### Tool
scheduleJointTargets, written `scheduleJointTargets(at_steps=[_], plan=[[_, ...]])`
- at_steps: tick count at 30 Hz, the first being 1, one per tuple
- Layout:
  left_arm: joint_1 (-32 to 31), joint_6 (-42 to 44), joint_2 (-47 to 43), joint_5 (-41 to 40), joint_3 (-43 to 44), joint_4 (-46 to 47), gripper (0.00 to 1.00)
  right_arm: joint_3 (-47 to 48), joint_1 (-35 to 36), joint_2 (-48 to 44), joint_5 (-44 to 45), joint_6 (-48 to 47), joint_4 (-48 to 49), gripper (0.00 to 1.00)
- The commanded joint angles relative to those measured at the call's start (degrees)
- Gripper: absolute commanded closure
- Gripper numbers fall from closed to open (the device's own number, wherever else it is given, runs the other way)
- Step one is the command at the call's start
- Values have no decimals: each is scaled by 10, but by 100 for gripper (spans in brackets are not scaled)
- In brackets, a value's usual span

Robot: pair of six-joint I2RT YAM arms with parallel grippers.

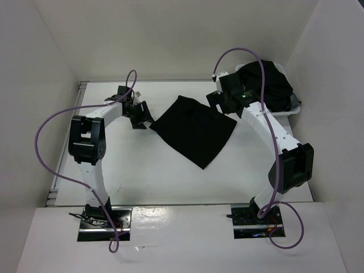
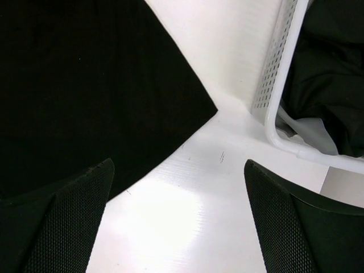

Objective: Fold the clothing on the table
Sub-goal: Flatten the skirt out

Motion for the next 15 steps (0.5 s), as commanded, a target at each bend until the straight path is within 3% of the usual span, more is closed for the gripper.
scheduleJointTargets(at_steps=[1,7,15], plan=[[-20,-49,25,-11,42,3,34,6,-2,-5,13,-4,10,1],[-59,-72,62,-58,49,-15,45,11,-2,7,13,-4,10,1],[-65,-78,78,-138,38,-48,53,1,-2,7,8,-4,10,1]])
